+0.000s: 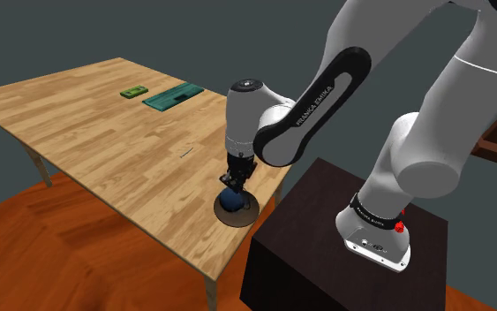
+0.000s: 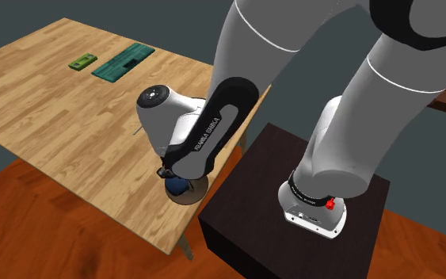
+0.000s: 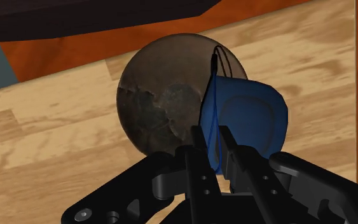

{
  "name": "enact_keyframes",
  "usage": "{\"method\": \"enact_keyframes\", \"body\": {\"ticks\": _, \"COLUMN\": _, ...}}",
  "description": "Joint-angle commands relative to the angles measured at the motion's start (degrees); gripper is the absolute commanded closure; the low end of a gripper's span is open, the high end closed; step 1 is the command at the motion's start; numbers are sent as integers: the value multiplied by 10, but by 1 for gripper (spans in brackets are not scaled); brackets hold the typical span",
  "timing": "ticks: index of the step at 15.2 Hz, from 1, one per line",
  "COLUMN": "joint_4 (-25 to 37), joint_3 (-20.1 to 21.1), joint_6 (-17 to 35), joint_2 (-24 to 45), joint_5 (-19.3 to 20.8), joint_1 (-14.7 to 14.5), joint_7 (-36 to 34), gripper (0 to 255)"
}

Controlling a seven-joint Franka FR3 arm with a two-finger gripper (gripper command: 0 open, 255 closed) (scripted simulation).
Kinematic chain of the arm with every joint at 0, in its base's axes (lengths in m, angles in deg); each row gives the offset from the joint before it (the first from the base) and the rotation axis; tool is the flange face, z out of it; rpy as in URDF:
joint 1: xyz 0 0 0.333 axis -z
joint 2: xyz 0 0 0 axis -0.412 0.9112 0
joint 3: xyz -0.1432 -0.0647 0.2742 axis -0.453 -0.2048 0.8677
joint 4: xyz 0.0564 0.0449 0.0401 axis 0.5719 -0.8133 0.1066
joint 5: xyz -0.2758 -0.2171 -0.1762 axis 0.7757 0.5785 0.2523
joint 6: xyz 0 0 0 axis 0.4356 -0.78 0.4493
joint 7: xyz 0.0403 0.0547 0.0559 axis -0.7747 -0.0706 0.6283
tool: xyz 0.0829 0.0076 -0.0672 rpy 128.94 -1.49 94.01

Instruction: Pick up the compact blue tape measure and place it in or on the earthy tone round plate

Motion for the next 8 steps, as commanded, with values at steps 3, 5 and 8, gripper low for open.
{"method": "enact_keyframes", "body": {"ticks": 3, "joint_4": -1, "joint_3": -2, "joint_6": 38, "joint_2": 38, "joint_5": 25, "joint_1": 3, "joint_7": -18, "gripper": 255}}
{"method": "enact_keyframes", "body": {"ticks": 5, "joint_4": 0, "joint_3": -5, "joint_6": 57, "joint_2": 58, "joint_5": 40, "joint_1": 3, "joint_7": -29, "gripper": 255}}
{"method": "enact_keyframes", "body": {"ticks": 8, "joint_4": 2, "joint_3": -13, "joint_6": 83, "joint_2": 89, "joint_5": 67, "joint_1": 1, "joint_7": -48, "gripper": 255}}
